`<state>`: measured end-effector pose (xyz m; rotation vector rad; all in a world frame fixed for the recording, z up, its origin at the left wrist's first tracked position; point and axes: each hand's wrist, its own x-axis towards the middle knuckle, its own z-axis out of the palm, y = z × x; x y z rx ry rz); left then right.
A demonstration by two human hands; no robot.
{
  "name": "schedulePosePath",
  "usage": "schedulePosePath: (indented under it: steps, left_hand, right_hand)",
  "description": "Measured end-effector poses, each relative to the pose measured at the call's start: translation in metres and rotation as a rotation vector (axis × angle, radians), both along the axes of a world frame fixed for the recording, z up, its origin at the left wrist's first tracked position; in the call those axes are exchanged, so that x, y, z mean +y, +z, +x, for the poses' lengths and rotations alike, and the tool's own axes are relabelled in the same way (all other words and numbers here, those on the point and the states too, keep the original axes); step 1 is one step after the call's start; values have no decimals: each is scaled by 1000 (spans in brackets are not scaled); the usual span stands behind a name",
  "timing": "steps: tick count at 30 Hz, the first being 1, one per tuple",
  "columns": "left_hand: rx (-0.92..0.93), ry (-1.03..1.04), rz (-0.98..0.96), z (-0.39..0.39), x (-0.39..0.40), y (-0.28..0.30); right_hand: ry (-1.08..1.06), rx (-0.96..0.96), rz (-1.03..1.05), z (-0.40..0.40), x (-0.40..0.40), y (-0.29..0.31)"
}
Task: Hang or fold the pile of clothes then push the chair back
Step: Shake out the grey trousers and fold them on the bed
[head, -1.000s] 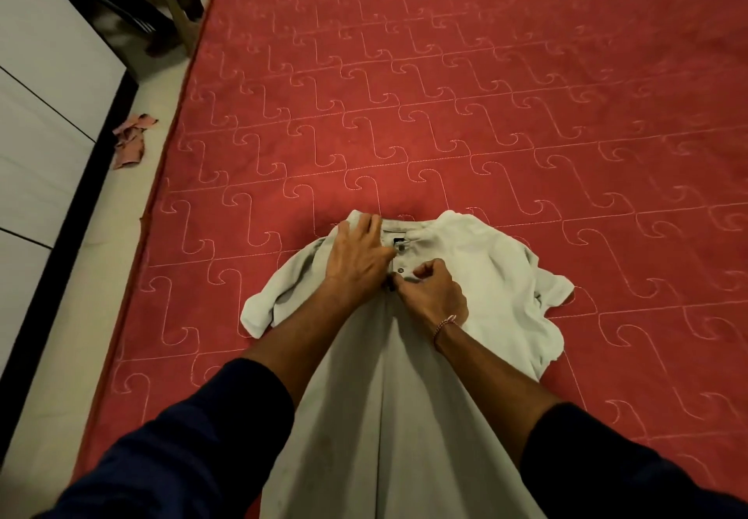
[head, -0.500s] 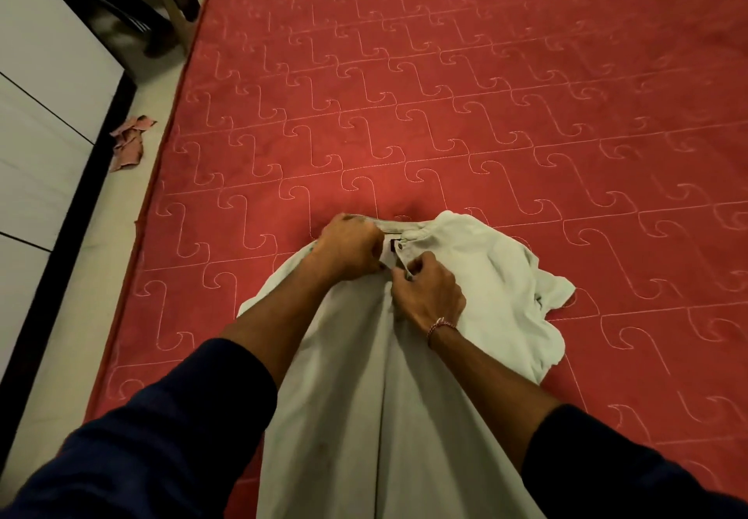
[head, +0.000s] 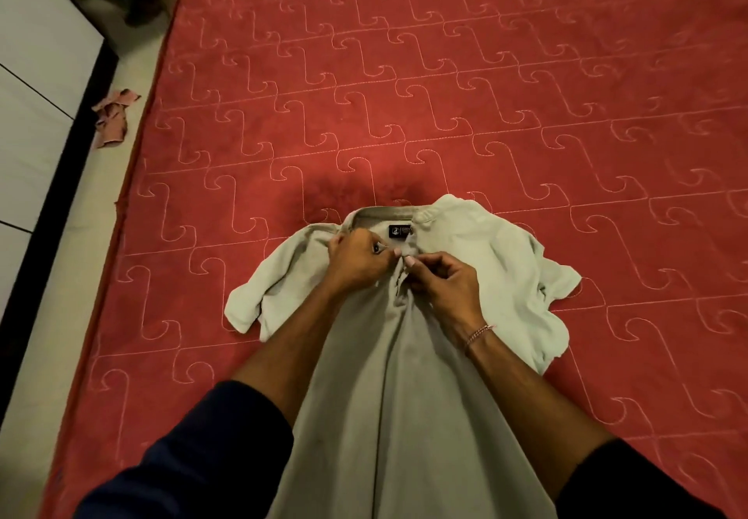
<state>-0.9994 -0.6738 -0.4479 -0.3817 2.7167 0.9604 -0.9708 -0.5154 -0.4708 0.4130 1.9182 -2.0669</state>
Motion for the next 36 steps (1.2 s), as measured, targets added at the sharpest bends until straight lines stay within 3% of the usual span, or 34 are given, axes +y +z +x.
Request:
schedulePosePath:
  steps: [2,7,18,25,36]
  left_hand:
    - [23,86,32,9,7,-7]
    - [26,271,318,16,4,-19]
    - [-114,237,371,6,1,-26]
    - [-177,294,628,3,-13,-22]
    - [-130,332,603,1,-8,-22]
  right_hand:
    - [10,-25,-22,0,-2,0]
    - [3,-29,-38,0,-3,2]
    - [-40,-38,4,-3,-12,0]
    - [-10,-20,68,-3,-13,-5]
    - [-59,-69,-43,-6,-13,-4]
